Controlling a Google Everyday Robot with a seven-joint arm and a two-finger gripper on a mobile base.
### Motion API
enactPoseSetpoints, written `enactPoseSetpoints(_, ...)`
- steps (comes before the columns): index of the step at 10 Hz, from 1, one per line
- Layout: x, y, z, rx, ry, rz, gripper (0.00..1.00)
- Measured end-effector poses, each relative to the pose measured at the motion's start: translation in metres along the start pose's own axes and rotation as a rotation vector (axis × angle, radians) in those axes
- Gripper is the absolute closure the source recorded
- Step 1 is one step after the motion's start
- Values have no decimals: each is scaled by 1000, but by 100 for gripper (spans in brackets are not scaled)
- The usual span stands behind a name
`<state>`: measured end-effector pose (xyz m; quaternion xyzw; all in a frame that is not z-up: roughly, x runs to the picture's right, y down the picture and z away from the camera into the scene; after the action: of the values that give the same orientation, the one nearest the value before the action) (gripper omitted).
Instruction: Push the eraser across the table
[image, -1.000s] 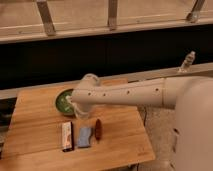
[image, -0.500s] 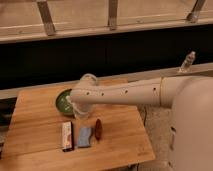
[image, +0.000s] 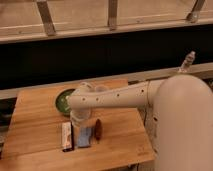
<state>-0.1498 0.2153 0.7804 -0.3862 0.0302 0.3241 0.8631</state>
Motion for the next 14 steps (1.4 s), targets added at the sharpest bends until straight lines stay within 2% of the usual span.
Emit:
enactPoseSetpoints(3,-6,9,21,-40,17,-10,100)
enactPoseSetpoints(9,-11,20,47,-87,59,-27,100)
enactPoseSetpoints(12,-15,28,52,-107,57,-44,100)
enactPoseSetpoints(14,-36,48,55,-128,45,-98,100)
